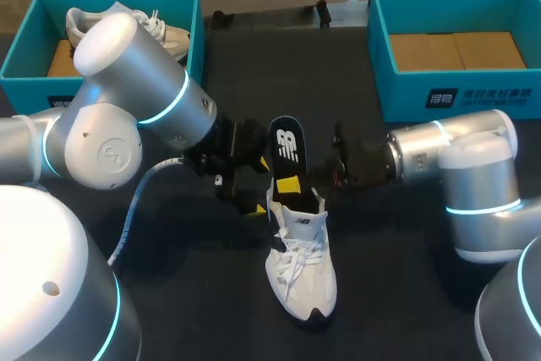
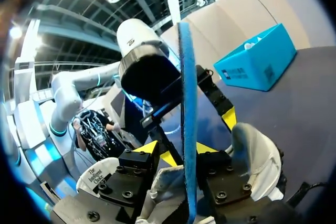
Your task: Take the shoe out of the shoebox, open the shoe tongue, remove and reinsert the insole, then place the shoe into the shoebox
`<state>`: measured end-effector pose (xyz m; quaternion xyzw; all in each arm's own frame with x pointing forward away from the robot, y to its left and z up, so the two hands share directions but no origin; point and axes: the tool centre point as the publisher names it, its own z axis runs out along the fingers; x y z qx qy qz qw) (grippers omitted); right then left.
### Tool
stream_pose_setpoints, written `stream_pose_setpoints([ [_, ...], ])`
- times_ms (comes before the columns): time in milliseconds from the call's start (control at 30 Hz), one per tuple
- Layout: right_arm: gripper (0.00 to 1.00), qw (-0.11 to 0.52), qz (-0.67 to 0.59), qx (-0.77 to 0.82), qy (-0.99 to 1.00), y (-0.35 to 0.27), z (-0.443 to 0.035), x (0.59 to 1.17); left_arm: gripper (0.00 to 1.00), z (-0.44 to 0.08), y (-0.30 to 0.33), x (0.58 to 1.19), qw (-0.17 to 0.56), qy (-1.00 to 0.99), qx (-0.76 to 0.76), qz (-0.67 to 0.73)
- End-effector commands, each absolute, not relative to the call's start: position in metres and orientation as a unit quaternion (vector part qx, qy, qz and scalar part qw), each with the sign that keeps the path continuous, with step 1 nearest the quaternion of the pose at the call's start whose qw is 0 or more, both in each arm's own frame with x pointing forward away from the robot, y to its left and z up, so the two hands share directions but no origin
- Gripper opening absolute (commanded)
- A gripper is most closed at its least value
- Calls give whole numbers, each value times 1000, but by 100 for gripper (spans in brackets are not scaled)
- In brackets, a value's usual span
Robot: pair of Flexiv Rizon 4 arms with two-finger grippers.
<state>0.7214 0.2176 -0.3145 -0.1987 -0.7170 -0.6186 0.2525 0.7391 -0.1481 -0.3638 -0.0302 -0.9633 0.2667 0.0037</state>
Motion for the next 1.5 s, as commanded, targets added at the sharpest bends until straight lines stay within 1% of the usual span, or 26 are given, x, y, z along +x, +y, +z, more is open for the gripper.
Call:
stream_pose_setpoints([
  [33,36,249,-621,-203,-715,218,-311,725,100,-365,-148,738,2,-963,-30,267],
  [67,36,249,-621,-204,-715,218,-311,726,100,-365,-148,738,2,-963,-30,267],
  [133,29,248,-623,-206,-712,219,-310,728,100,-365,-148,738,2,-963,-30,267],
  [267,26,242,-633,-216,-703,219,-310,729,100,-365,-148,738,2,-963,-30,267],
  [333,19,239,-640,-222,-696,217,-310,730,100,-365,-148,738,2,-963,-30,267],
  [367,14,236,-642,-228,-692,216,-311,731,100,-365,-148,738,2,-963,-30,267],
  [400,6,235,-644,-234,-689,215,-311,732,100,-365,-148,738,2,-963,-30,267],
  [433,0,237,-646,-238,-686,214,-313,733,100,-365,-148,738,2,-963,-30,267],
  [667,0,255,-631,-266,-683,214,-329,728,100,-365,-148,738,2,-963,-30,267],
  [900,0,285,-608,-291,-681,210,-342,712,100,-365,-148,738,2,-963,-30,267],
  [1100,0,296,-596,-289,-689,212,-348,698,100,-365,-148,738,2,-963,-30,267],
  [1133,4,296,-597,-288,-688,212,-348,698,100,-365,-148,738,2,-963,-30,267],
  [1267,37,284,-606,-278,-689,211,-342,698,100,-365,-148,738,2,-963,-30,267],
  [1300,43,280,-607,-275,-691,211,-340,699,100,-365,-148,738,2,-963,-30,267],
  [1400,47,266,-613,-262,-696,212,-333,702,100,-365,-148,738,2,-963,-30,267],
  [1500,46,254,-621,-249,-698,212,-326,706,100,-365,-148,738,2,-963,-30,267],
])
